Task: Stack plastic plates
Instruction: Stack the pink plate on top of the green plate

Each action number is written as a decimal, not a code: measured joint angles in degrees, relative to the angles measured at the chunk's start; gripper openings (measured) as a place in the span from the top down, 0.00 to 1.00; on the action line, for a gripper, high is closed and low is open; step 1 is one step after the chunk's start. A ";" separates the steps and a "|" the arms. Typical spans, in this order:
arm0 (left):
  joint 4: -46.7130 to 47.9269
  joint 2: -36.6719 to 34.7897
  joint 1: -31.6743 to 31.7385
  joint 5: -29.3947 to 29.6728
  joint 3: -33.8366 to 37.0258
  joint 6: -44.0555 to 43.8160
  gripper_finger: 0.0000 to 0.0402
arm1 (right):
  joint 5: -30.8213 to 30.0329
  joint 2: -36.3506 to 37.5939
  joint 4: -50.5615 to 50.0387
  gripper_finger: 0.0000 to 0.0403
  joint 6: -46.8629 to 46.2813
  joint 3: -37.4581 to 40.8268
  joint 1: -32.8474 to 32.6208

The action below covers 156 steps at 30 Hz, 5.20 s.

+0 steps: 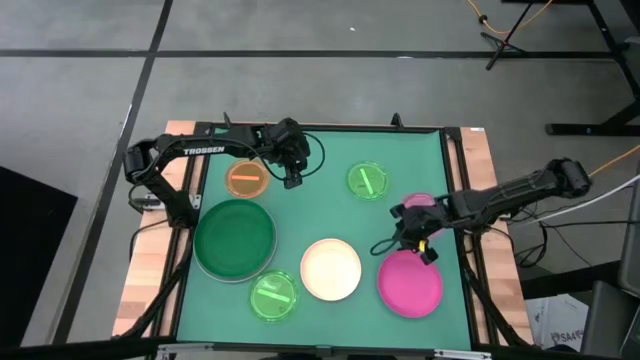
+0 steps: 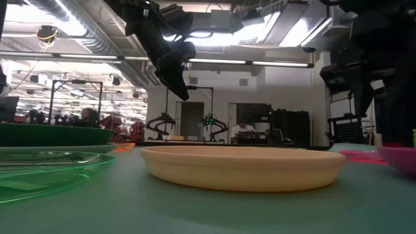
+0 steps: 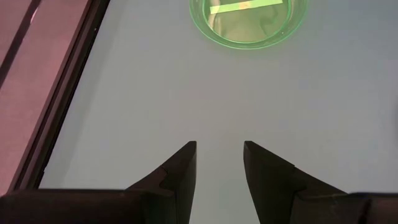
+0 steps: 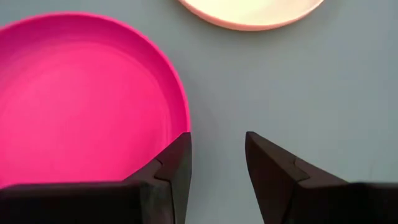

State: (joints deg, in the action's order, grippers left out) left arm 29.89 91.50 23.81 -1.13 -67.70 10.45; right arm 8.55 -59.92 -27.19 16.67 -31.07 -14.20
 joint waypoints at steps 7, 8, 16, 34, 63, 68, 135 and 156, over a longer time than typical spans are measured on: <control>0.01 0.00 0.00 0.01 0.00 0.01 0.68 | -0.01 -1.79 -1.10 0.65 -3.23 0.00 -0.57; -0.01 0.00 -0.01 0.02 0.00 0.01 0.68 | -0.01 -2.45 -1.18 0.65 -3.25 0.00 -0.57; -0.02 -0.02 0.00 0.01 0.00 0.16 0.68 | 3.71 -8.78 -1.34 0.65 -2.95 0.04 -0.57; -0.03 -0.02 0.00 0.01 0.02 0.16 0.68 | 6.61 -16.46 -1.10 0.65 -2.82 -0.02 -0.41; -0.04 -0.01 0.00 0.01 0.02 0.16 0.68 | 5.05 -16.41 0.85 0.92 -0.24 -0.09 -0.41; -0.04 -0.02 0.00 0.02 0.02 0.16 0.68 | 5.09 -16.41 0.96 0.92 -0.22 -0.07 -0.41; -0.04 -0.02 -0.02 0.02 0.02 0.12 0.68 | 11.64 -16.50 5.17 1.00 -1.44 0.00 -0.41; -0.72 -0.02 0.00 0.01 0.02 0.13 0.68 | 10.69 -9.33 7.77 1.00 -3.54 0.00 -0.41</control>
State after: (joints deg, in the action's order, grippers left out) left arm 29.17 91.48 23.81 -1.12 -67.68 10.59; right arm 19.24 -69.25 -19.43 13.12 -31.07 -14.61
